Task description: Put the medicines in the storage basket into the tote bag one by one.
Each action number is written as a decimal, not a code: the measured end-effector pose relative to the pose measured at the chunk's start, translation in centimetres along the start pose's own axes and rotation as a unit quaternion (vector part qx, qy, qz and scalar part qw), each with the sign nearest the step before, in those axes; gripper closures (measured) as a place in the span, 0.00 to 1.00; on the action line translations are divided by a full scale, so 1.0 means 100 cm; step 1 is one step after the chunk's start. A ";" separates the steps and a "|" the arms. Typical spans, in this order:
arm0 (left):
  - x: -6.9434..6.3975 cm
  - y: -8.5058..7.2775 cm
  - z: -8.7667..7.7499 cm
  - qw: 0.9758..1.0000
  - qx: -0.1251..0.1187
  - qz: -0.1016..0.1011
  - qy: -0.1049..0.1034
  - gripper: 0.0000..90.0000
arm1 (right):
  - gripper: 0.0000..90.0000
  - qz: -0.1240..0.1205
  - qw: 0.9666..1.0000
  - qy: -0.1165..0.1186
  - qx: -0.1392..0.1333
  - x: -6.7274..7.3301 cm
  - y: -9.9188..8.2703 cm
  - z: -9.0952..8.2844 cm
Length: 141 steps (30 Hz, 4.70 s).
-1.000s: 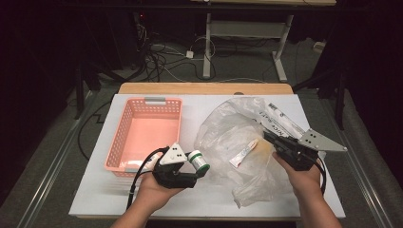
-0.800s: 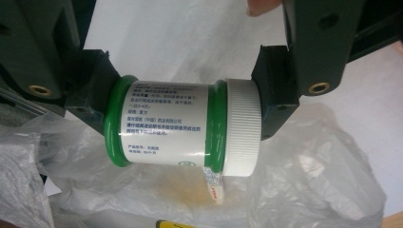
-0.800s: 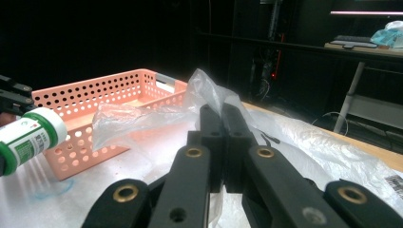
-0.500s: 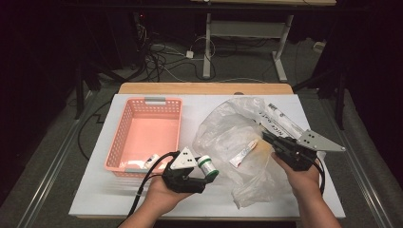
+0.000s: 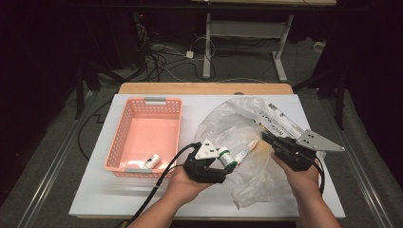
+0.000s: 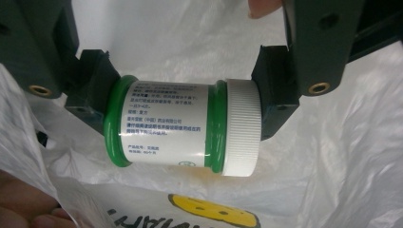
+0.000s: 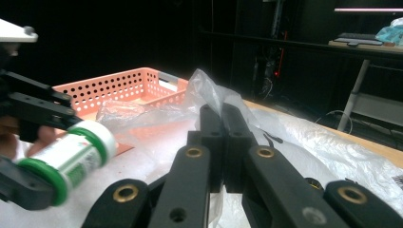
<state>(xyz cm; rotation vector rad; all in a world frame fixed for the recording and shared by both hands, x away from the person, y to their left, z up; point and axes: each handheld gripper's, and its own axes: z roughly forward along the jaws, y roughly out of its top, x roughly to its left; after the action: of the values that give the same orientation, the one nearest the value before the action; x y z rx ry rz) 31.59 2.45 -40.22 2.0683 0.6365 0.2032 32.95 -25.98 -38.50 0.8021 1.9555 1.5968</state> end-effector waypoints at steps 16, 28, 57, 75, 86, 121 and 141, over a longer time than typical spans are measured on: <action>0.020 0.018 0.072 0.999 0.024 -0.009 0.032 0.38 | 1.00 0.001 1.000 0.000 0.000 0.000 0.000 0.001; 0.052 0.022 0.100 0.996 0.051 -0.017 0.075 0.38 | 1.00 0.014 1.000 -0.001 0.001 -0.004 -0.004 0.003; 0.070 0.014 0.129 0.989 0.102 -0.052 0.090 0.38 | 1.00 0.012 1.000 0.001 0.010 -0.004 -0.007 0.007; 0.058 0.017 0.101 0.995 0.062 -0.040 0.066 0.27 | 1.00 0.014 1.000 0.000 0.005 -0.004 -0.004 0.003; 0.033 -0.003 0.064 0.999 0.032 -0.032 0.027 0.16 | 1.00 0.011 1.000 -0.002 0.001 -0.004 -0.002 0.001; 0.027 -0.054 -0.055 0.999 0.006 -0.036 0.027 0.00 | 1.00 0.011 1.000 -0.002 0.004 -0.002 -0.003 0.002; 0.080 -0.079 -0.104 0.987 -0.002 -0.081 0.135 0.00 | 1.00 0.011 1.000 -0.003 0.007 -0.003 -0.004 0.002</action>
<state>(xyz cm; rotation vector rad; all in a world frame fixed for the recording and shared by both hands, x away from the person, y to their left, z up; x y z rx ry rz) 31.58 17.69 -41.81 1.9892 0.9649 0.3945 33.26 -26.07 -38.97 0.8342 1.9620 1.5935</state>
